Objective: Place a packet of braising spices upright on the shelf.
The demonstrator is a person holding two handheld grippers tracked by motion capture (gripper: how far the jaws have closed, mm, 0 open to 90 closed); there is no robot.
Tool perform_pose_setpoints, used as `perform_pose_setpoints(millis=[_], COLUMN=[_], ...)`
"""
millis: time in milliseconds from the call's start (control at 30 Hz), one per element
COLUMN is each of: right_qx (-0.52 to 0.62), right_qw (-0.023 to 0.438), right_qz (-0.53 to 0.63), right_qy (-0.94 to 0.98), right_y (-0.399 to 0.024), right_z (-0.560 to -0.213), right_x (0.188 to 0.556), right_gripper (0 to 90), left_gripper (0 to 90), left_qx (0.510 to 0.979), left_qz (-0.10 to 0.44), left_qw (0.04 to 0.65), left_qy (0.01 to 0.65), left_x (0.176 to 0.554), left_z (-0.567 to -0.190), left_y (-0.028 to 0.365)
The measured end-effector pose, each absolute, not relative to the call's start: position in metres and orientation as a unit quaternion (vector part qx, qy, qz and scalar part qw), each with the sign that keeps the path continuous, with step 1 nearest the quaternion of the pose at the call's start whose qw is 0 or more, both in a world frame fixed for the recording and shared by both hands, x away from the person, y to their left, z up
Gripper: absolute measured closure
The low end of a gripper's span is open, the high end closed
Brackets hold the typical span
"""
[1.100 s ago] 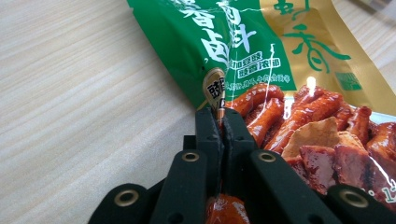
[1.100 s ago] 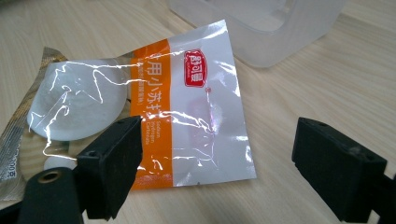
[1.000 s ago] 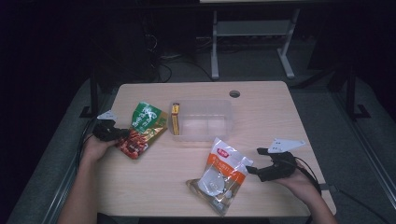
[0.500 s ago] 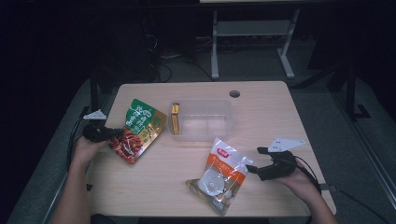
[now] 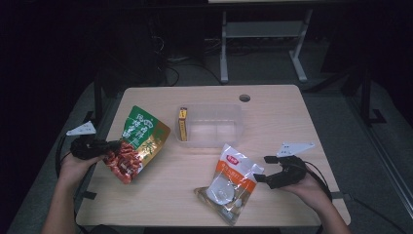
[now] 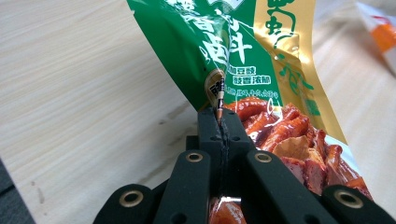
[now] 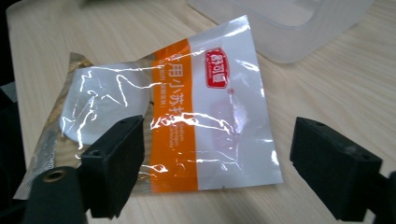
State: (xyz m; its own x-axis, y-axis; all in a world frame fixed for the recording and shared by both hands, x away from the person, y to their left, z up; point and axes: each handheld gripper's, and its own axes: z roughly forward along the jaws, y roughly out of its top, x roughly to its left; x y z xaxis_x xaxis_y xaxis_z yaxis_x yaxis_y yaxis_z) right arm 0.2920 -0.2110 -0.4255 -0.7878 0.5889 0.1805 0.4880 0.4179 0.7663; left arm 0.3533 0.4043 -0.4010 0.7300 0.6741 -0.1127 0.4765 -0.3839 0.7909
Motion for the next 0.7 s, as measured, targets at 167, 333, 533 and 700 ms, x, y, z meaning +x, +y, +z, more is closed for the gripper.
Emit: perform_pose_setpoints(millis=[167, 333, 533, 700], right_qx=[0.317, 0.315, 0.315, 0.318], right_qw=[0.048, 0.040, 0.032, 0.023], right_qz=[0.439, 0.435, 0.439, 0.444], right_qy=[0.839, 0.842, 0.841, 0.837], right_y=[-0.208, -0.205, -0.207, -0.208], right_z=[-0.422, -0.422, -0.420, -0.419], right_x=[0.292, 0.293, 0.295, 0.296], right_gripper=[22.3, 23.8, 31.1, 34.0], left_gripper=[89.5, 89.5, 89.5, 89.5], left_qx=[0.831, 0.839, 0.845, 0.848], left_qz=[0.115, 0.112, 0.099, 0.089], left_qw=[0.439, 0.443, 0.454, 0.465], left_qy=[0.322, 0.297, 0.265, 0.240], left_x=[0.336, 0.325, 0.315, 0.313], left_z=[-0.390, -0.383, -0.378, -0.374], left_y=[0.388, 0.370, 0.346, 0.322])
